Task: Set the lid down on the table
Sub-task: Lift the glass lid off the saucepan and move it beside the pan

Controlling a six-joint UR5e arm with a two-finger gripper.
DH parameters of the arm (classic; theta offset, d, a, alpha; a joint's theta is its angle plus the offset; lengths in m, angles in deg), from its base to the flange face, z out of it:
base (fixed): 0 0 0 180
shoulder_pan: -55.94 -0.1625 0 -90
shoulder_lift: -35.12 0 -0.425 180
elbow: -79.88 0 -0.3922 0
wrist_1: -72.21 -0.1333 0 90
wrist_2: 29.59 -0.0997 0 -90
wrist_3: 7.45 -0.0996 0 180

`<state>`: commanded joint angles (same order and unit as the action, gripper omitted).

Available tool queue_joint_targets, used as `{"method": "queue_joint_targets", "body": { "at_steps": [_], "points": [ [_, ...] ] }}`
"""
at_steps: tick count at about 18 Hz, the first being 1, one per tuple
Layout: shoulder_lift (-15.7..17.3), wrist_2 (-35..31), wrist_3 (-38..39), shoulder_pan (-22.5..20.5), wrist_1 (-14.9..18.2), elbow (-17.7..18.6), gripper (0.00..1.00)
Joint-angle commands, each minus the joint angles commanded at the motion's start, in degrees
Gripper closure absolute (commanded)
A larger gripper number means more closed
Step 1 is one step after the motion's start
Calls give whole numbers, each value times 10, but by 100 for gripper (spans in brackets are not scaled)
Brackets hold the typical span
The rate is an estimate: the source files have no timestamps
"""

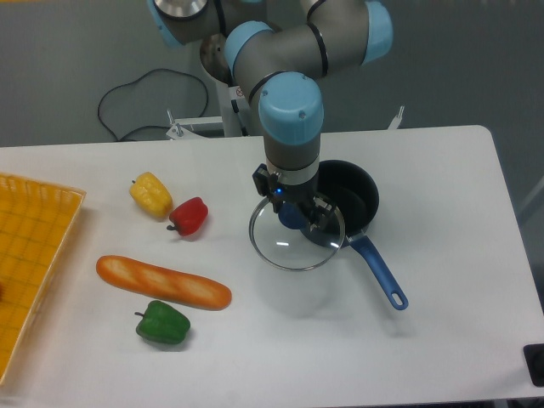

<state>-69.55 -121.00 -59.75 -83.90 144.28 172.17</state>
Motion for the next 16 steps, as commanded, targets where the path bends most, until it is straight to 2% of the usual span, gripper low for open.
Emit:
{"method": "queue_joint_targets", "body": {
  "at_steps": [10, 16],
  "points": [
    [-28, 2, 111, 21, -1, -14, 52],
    [-45, 11, 163, 31, -25, -14, 52]
  ]
}}
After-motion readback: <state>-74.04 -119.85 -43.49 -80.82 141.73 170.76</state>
